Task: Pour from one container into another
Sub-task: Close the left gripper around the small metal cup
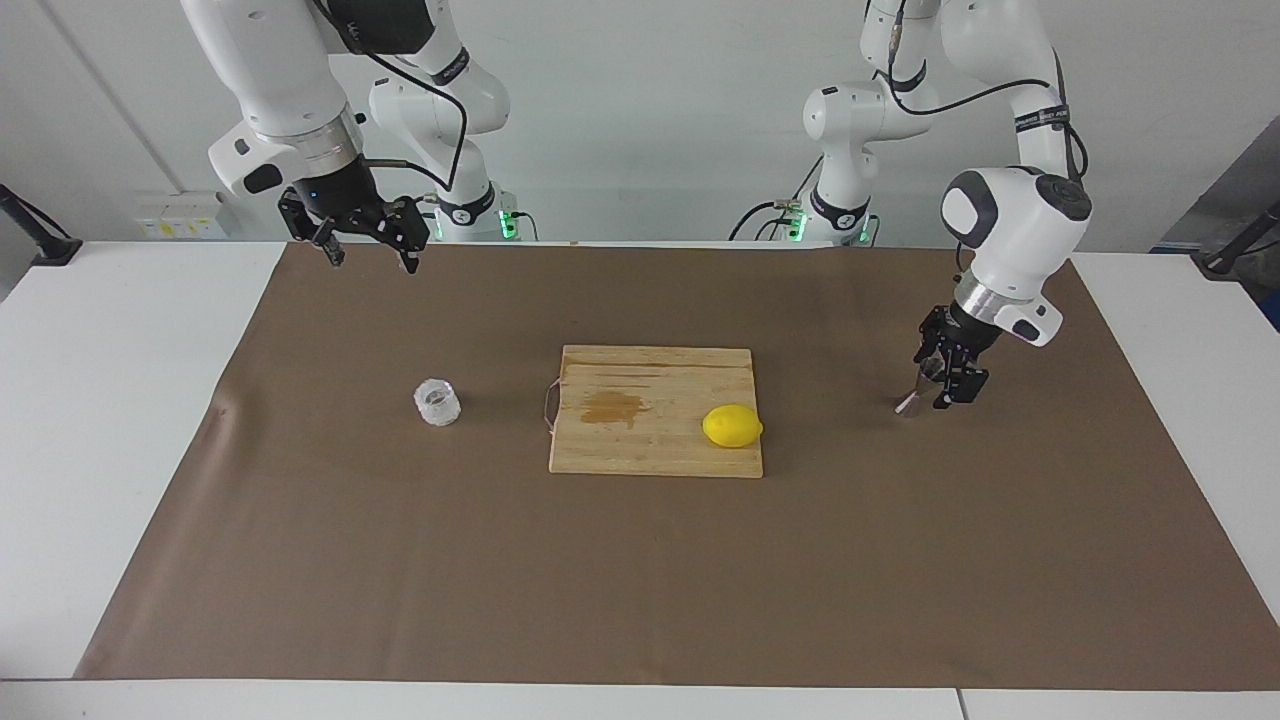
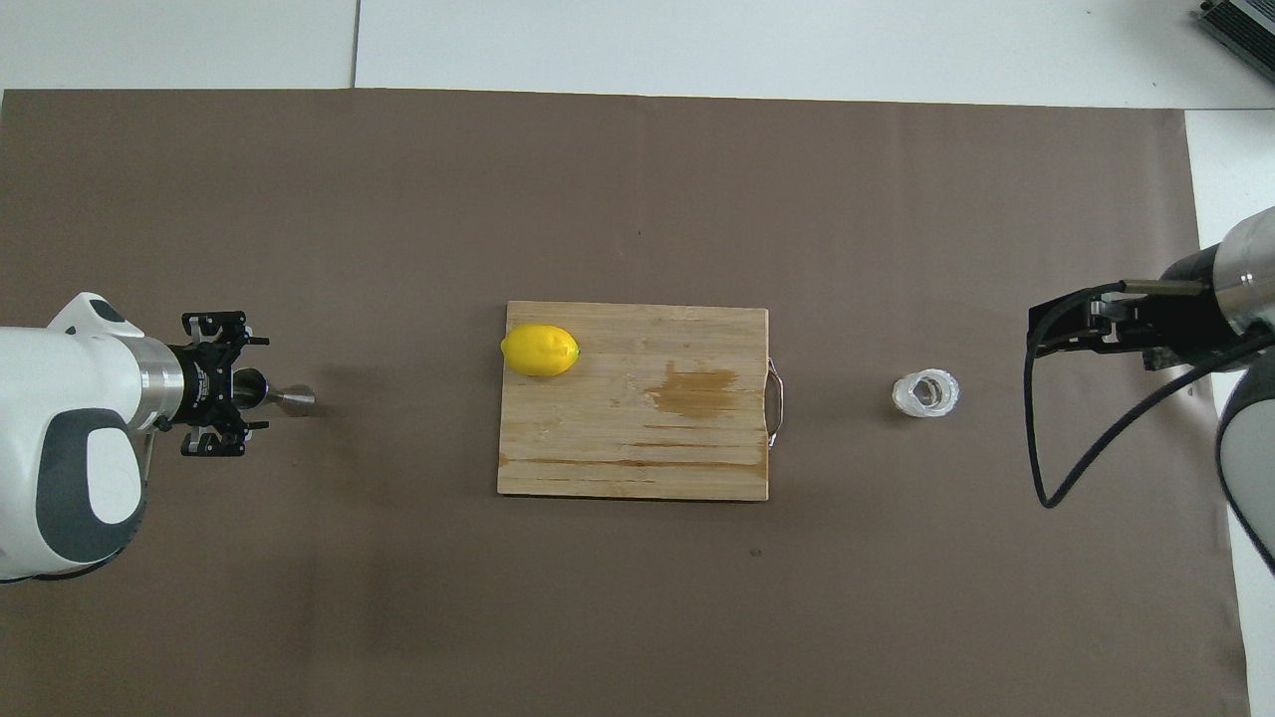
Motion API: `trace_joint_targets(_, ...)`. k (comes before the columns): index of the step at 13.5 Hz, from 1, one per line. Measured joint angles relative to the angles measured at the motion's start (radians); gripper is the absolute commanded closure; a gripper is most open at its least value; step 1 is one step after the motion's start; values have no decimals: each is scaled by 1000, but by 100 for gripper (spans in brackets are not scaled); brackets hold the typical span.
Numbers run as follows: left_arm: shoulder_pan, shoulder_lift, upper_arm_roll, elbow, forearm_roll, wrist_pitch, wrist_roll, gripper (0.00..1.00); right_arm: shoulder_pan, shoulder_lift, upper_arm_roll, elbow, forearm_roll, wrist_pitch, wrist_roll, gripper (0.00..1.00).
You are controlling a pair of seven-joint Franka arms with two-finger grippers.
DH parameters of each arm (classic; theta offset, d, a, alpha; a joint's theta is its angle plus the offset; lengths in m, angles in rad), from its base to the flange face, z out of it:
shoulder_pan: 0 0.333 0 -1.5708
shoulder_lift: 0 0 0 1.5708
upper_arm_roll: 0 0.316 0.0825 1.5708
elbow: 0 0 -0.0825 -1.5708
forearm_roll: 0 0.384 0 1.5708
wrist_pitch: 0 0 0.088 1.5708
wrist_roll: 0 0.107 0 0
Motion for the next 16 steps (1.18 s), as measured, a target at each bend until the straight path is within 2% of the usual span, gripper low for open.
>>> trace_joint_targets(8, 1, 0, 3, 0, 0, 1, -1, 0, 0, 0, 0, 0, 0, 0, 0, 0)
trace_joint_targets(10, 1, 0, 3, 0, 0, 1, -2, 11, 0, 0, 0, 0, 0, 0, 0, 0)
trace_joint_targets(16, 1, 0, 3, 0, 0, 1, -3, 28, 0, 0, 0, 0, 0, 0, 0, 0)
